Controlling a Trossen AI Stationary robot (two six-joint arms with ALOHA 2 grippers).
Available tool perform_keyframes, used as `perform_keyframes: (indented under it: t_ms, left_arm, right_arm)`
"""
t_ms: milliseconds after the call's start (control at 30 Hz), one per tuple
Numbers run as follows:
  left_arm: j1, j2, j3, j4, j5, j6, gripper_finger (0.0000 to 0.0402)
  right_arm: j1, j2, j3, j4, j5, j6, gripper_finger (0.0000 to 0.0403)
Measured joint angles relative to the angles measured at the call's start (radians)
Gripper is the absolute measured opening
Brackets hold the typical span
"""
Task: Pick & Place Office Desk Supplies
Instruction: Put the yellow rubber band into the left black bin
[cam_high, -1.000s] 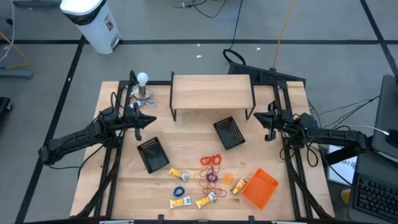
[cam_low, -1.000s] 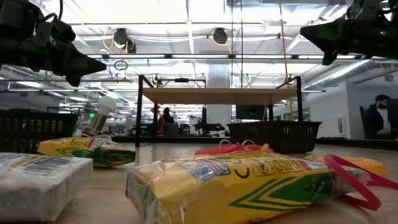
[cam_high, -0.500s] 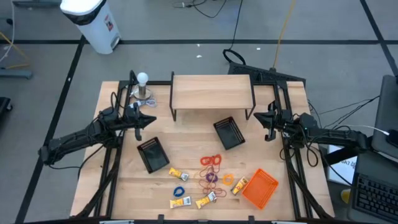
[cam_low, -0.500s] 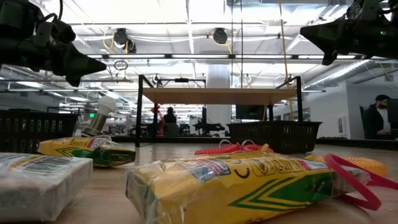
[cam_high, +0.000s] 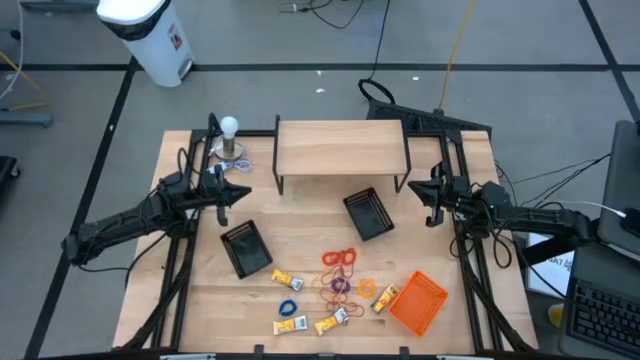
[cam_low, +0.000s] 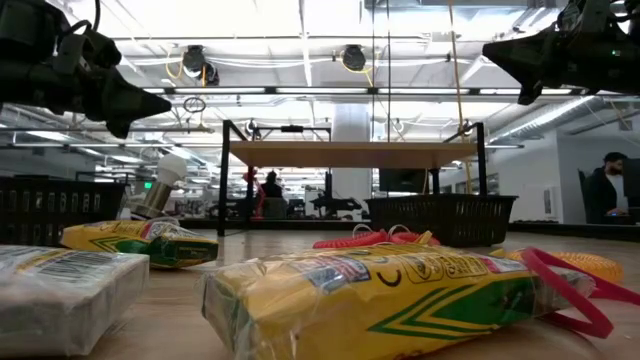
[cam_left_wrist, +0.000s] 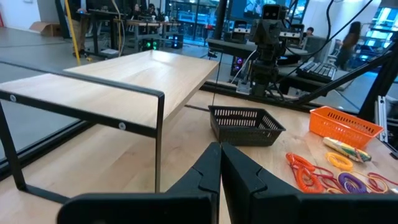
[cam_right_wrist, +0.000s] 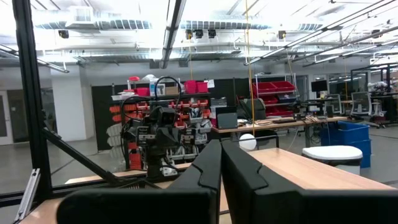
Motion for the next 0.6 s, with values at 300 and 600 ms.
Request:
perform_keyframes:
  t_ms: [300,600]
  left_arm:
    - [0.0,0.0,0.0,0.023,0.0,-0.019,0.001]
    - [0.0,0.0,0.0,0.048,-0.002,-0.108,0.001]
  right_arm:
    - [0.0,0.0,0.0,0.0,0.0,0.034,0.0004]
    - [0.0,0.0,0.0,-0.001,0.001,-0.105,0.0004]
